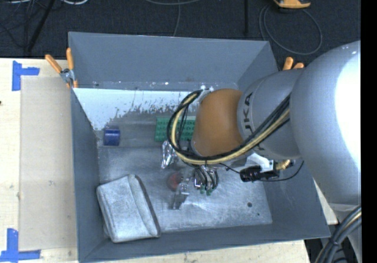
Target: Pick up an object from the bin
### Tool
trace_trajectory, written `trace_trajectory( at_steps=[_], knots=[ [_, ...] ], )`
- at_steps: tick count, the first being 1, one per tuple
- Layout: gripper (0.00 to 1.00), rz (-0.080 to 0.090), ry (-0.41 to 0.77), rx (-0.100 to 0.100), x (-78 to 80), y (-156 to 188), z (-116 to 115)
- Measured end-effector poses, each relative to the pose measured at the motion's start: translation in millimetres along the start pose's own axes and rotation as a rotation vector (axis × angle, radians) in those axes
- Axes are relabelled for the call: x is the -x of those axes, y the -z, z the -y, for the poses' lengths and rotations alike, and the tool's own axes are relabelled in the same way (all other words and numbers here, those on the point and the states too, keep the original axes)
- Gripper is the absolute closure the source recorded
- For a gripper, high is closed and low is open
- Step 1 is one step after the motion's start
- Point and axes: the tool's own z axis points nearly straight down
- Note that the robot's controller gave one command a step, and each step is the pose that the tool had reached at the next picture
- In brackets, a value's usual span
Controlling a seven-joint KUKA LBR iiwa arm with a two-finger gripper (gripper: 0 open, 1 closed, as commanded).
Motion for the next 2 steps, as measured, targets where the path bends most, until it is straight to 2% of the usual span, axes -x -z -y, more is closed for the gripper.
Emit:
trace_trajectory(
  at_steps=[1, 2],
  knots=[
    [1.0, 0.004, -0.001, 0.004, 1.3, 2, -1],
    [1.0, 0.006, 0.288, 0.003, 1.1, 172, -10]
  ],
)
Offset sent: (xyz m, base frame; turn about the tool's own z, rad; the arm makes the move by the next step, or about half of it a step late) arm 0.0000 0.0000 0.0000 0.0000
